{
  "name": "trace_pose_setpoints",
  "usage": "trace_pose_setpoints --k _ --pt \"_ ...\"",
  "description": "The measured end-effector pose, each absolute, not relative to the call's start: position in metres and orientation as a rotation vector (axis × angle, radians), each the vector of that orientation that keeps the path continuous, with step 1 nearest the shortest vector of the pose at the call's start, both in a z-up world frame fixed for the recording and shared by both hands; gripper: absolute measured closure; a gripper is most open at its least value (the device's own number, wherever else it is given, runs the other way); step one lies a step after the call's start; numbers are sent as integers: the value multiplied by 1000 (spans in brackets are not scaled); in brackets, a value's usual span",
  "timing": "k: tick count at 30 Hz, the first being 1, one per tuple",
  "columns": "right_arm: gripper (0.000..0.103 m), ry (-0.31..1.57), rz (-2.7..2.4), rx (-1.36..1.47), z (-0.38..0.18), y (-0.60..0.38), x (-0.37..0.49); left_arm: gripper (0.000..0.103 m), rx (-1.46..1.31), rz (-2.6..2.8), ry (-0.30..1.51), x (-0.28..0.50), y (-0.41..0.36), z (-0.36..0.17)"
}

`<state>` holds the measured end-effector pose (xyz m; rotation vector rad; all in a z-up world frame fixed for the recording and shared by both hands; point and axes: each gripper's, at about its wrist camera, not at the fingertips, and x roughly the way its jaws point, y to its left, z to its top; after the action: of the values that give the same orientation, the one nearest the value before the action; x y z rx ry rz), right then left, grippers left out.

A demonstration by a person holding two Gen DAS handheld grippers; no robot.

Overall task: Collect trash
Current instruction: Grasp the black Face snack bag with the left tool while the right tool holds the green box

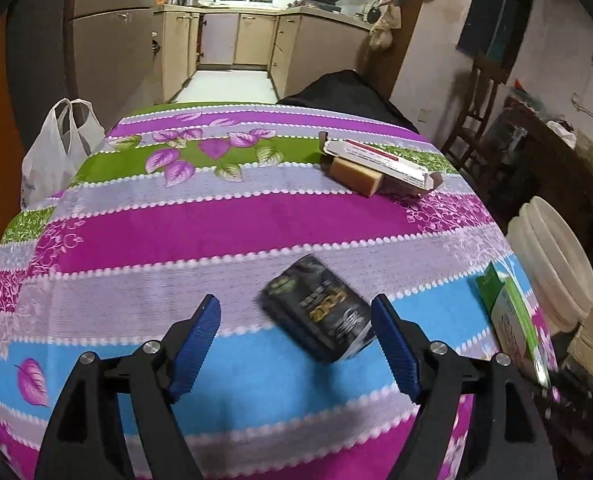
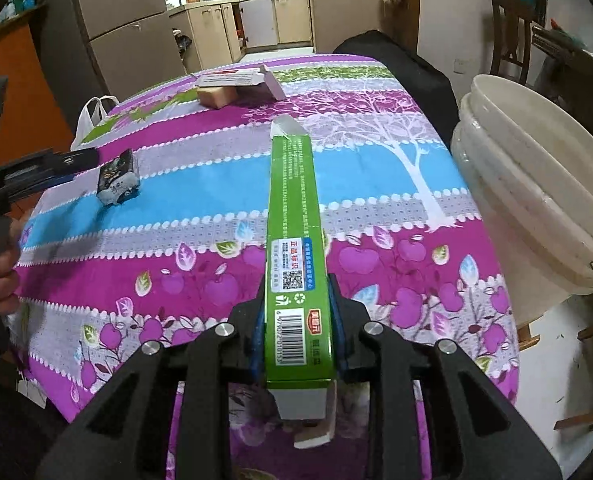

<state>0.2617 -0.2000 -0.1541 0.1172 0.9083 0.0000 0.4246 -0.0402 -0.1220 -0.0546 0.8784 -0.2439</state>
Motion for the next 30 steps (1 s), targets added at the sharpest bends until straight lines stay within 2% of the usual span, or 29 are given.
trace_pose_setpoints --k 8,17,23,30 --pt "58 864 8 128 -155 -193 263 26 -69 -140 937 452 -58 -144" --pt "48 851 28 110 -154 -188 259 29 86 -301 956 440 -42 -149" --pt "47 851 45 124 -153 -194 258 29 328 -351 869 421 -33 -143" --pt "49 864 42 142 -151 -201 258 29 308 -375 872 415 -40 -154"
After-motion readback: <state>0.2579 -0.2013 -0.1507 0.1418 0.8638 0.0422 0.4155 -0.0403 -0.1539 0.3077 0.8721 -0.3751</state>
